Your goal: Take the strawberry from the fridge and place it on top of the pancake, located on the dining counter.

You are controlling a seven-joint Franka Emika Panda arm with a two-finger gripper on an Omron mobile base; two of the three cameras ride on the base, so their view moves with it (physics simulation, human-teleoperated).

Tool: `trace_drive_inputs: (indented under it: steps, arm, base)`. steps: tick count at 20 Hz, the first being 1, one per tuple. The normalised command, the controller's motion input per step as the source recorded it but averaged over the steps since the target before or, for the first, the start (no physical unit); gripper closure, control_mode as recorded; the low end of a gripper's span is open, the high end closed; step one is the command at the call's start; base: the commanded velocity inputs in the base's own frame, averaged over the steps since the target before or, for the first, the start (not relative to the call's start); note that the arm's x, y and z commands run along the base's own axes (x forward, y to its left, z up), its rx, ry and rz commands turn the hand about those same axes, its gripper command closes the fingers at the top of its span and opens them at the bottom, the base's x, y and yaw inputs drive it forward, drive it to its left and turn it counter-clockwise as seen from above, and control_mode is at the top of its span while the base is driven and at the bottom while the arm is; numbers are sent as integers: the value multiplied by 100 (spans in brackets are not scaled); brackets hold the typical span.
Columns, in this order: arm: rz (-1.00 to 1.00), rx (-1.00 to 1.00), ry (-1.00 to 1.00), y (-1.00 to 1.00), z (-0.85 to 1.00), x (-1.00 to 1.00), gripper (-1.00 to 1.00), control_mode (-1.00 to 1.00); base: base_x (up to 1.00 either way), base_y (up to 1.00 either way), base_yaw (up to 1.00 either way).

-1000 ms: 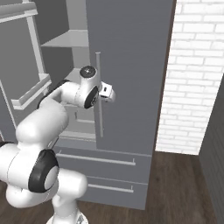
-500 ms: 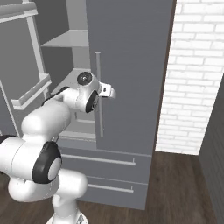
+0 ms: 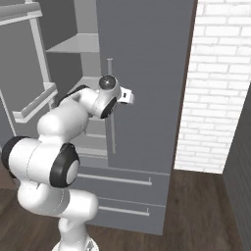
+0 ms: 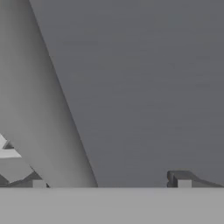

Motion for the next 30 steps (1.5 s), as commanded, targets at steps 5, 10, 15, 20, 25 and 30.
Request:
trace_drive_inputs:
  steps: [5, 10, 15, 20, 25, 30]
  arm:
    - [0, -3, 0, 20, 2, 27, -100, -100]
    - [0, -1, -7, 15, -7, 20, -100, -100]
    - [-1, -1, -12, 19, -6, 3, 100, -100]
    - [-1, 0, -2, 4, 0, 0, 100, -100]
    - [0, -1, 1, -13, 1, -8, 100, -100]
    - [0, 0, 0, -76, 0, -67, 100, -100]
  base:
    - [0, 0, 0]
    - [0, 0, 0]
    - [0, 0, 0]
    - [0, 0, 0]
    - [0, 0, 0]
    - [0, 0, 0]
